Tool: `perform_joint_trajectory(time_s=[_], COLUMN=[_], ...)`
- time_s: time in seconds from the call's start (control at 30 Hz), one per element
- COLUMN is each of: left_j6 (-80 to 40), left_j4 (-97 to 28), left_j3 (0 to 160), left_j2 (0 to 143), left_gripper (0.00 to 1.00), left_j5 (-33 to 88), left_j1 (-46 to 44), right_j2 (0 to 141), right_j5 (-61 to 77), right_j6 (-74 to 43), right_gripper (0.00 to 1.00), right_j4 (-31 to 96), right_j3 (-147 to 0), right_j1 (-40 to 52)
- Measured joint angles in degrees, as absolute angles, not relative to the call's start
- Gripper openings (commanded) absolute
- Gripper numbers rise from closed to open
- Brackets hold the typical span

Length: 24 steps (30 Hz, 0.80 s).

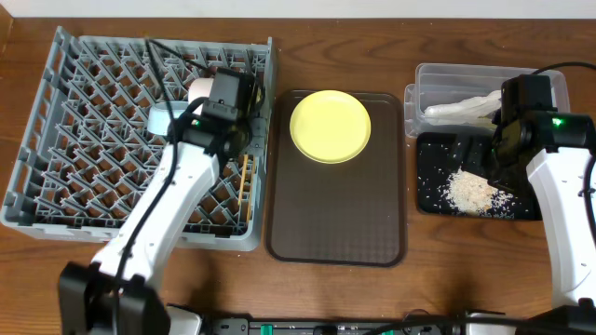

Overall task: Sort waste into correct bins and load items into the dishwasher
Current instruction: 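Carry the chopstick with the left gripper and drop it into the rack, then reach the left gripper to the yellow plate and grasp its edge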

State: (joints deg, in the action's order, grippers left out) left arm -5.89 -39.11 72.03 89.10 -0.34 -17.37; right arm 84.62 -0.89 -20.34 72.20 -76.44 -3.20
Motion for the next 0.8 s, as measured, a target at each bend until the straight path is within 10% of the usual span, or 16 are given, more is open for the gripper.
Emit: perform_joint_trajectory(time_s=[0.47, 0.8], left_j6=[-5.5, -6.5], left_j4=[-36.2, -42.0], left_j3=[72.0, 75.7], left_j2=[91.5, 91.5], left_gripper=[0.71, 0.73], left_j5=[-0.1, 12.1], left_j1=[-17.7, -23.9], right_j2=[84.6, 84.6], right_j5=[-0.9, -0.9], right_j6=[-20.3, -20.3], right_gripper=[0.99, 0.99], right_j4=[72.2, 72.2], right_j3=[-76.4, -76.4], right_j1=[-3.2, -3.2])
